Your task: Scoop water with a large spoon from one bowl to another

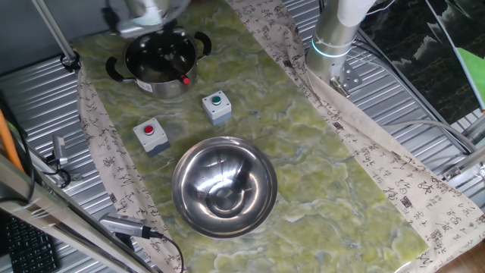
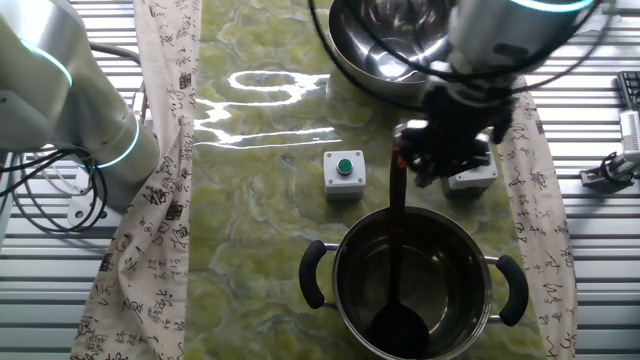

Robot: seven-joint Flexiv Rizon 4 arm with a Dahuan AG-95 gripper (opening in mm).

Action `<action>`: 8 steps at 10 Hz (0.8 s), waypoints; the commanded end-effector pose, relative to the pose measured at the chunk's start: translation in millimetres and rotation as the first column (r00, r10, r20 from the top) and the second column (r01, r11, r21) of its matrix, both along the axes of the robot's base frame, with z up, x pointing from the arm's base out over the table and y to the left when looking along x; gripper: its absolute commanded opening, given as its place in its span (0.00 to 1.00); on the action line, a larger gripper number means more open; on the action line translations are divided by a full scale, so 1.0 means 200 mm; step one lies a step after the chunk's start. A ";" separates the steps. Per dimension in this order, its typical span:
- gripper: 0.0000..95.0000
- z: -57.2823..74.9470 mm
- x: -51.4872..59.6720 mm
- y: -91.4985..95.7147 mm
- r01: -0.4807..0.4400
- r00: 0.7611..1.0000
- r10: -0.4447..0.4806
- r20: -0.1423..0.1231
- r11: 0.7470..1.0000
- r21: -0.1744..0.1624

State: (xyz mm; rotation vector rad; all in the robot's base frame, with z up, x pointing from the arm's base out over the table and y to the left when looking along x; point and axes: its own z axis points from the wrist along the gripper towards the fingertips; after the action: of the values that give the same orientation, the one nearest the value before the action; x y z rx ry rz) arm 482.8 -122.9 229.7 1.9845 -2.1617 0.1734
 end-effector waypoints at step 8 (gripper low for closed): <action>0.00 -0.23 -0.08 -0.12 -0.129 0.990 0.130 0.049 0.991 -0.019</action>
State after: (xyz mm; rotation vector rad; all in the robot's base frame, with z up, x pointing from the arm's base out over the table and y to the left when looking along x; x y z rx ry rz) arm 469.1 -146.0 181.7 2.1364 -2.0532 0.2612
